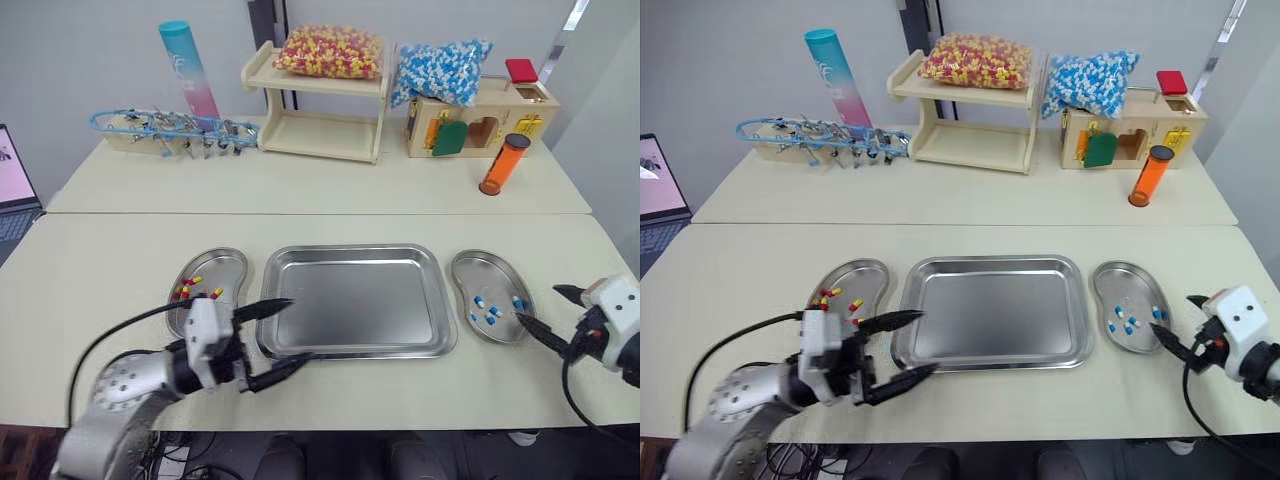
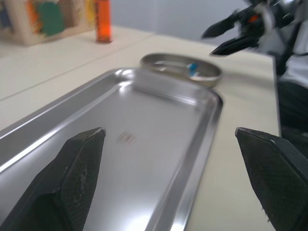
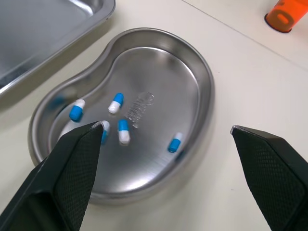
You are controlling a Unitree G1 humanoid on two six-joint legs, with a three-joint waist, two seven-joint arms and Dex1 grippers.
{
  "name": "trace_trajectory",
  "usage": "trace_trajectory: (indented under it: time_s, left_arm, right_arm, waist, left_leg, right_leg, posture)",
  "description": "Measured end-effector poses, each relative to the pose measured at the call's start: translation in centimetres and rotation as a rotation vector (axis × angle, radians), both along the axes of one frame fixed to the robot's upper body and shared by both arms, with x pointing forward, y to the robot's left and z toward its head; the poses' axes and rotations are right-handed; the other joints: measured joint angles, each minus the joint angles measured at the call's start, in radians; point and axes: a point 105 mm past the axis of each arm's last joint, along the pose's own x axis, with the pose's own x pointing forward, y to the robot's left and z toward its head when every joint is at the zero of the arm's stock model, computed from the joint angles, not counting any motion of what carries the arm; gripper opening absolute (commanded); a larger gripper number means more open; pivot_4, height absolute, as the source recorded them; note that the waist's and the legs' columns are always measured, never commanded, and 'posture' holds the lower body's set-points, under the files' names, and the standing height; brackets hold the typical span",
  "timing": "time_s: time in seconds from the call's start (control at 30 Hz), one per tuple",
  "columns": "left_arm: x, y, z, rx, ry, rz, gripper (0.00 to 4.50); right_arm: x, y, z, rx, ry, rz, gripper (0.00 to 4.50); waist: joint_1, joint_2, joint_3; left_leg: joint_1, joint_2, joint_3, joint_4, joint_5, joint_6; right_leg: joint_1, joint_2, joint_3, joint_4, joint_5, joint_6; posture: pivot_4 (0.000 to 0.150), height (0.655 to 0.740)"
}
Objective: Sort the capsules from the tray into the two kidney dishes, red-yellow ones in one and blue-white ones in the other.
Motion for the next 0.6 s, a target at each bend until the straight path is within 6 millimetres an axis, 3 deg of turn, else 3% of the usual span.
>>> trace_trajectory:
  time_s: [0.03,0.13,0.2,0.23,0.3,0.43,0.6]
  left_arm:
    - [0.4,1.5,-0.1,0.019,0.005,0.06,4.5]
    - [1.4,9.6,0.3,0.129,0.016,0.351,4.5]
    - [1.1,15.3,1.5,0.21,0.014,0.527,4.5]
    - [0.9,16.8,2.2,0.231,0.0,0.575,4.5]
    - [0.4,18.9,2.6,0.285,0.011,0.633,4.5]
    - [-1.0,23.1,1.5,0.391,0.144,0.759,4.5]
    - [-2.3,25.7,0.6,0.489,0.242,0.873,4.5]
  right_arm:
    - [0.0,-0.4,0.2,-0.019,0.003,0.022,4.49]
    - [0.0,-2.5,1.0,-0.098,0.044,0.135,4.49]
    - [0.2,-3.8,1.8,-0.138,0.088,0.187,4.49]
    - [0.1,-4.1,1.9,-0.15,0.1,0.199,4.49]
    - [0.3,-4.6,2.0,-0.176,0.127,0.236,4.49]
    - [0.9,-5.9,2.6,-0.234,0.168,0.255,4.49]
    - [2.2,-6.1,3.7,-0.269,0.168,0.278,4.49]
  waist:
    - [0.0,0.0,0.0]
    - [-0.001,-0.001,0.001]
    - [-0.004,-0.001,0.002]
    - [-0.006,-0.001,0.002]
    - [-0.008,-0.001,0.002]
    - [-0.011,0.001,0.003]
    - [-0.021,0.001,0.003]
  left_leg:
    - [0.0,0.0,0.0,0.0,0.0,0.0]
    - [0.001,0.0,0.0,-0.001,0.0,0.0]
    - [0.001,0.0,0.001,-0.001,0.0,0.0]
    - [0.001,0.0,0.001,-0.001,0.0,0.001]
    - [0.001,0.0,0.001,-0.001,-0.001,0.001]
    - [0.001,0.0,0.002,-0.001,-0.001,0.001]
    - [0.001,0.001,0.002,-0.002,-0.001,0.001]
  right_leg:
    - [0.0,0.0,0.0,0.0,0.0,0.0]
    - [0.001,0.0,0.0,-0.001,0.0,0.0]
    - [0.001,0.0,0.0,-0.001,0.0,0.0]
    - [0.001,0.0,0.0,-0.001,0.0,0.0]
    - [0.001,0.0,0.0,-0.002,0.0,0.0]
    - [0.0,-0.001,0.0,-0.001,0.0,0.0]
    - [-0.001,-0.001,0.0,0.0,0.0,0.0]
  posture:
    - [0.15,0.74]
    - [0.15,0.74]
    - [0.15,0.74]
    - [0.15,0.74]
    - [0.15,0.74]
    - [0.15,0.74]
    - [0.15,0.74]
